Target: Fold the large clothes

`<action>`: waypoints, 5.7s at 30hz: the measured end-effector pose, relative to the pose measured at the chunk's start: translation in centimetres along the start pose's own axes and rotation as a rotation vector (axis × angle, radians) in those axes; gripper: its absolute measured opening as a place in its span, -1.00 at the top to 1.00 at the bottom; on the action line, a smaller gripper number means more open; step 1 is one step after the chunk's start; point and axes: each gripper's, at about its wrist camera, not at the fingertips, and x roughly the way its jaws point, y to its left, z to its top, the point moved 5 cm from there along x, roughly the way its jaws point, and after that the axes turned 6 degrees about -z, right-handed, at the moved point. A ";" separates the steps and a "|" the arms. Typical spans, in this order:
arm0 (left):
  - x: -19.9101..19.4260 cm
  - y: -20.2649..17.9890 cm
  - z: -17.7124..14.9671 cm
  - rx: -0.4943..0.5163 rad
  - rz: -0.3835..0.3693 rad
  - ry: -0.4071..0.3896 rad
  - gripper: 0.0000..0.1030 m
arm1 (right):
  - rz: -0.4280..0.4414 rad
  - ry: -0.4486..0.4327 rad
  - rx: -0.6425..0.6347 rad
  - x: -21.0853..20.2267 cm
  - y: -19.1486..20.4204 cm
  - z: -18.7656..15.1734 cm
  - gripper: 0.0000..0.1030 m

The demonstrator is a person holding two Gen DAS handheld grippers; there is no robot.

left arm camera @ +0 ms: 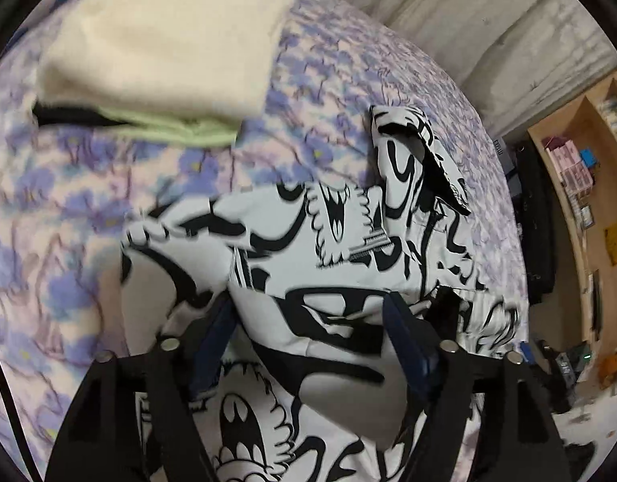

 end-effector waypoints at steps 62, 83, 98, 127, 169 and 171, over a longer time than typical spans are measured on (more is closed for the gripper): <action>8.6 1.8 4.3 0.311 0.326 -0.008 0.84 | -0.290 0.007 -0.293 11.3 0.9 3.0 0.83; 4.1 -3.7 1.6 0.383 0.248 -0.225 0.82 | -0.135 -0.034 -0.465 9.4 13.6 -3.1 0.24; 8.4 2.3 2.9 0.280 0.302 -0.137 0.93 | -0.437 -0.048 -0.367 10.1 -0.1 0.1 0.94; -0.5 -0.9 -2.2 0.342 0.381 -0.093 0.29 | -0.350 -0.009 -0.284 1.9 0.8 -1.8 0.95; 6.9 -11.1 2.7 0.362 0.179 0.124 -0.53 | -0.151 0.267 -0.376 10.3 12.0 -2.5 0.29; 8.4 -11.2 5.0 0.357 0.173 0.130 -0.53 | -0.155 0.256 -0.377 11.8 12.4 -0.6 0.29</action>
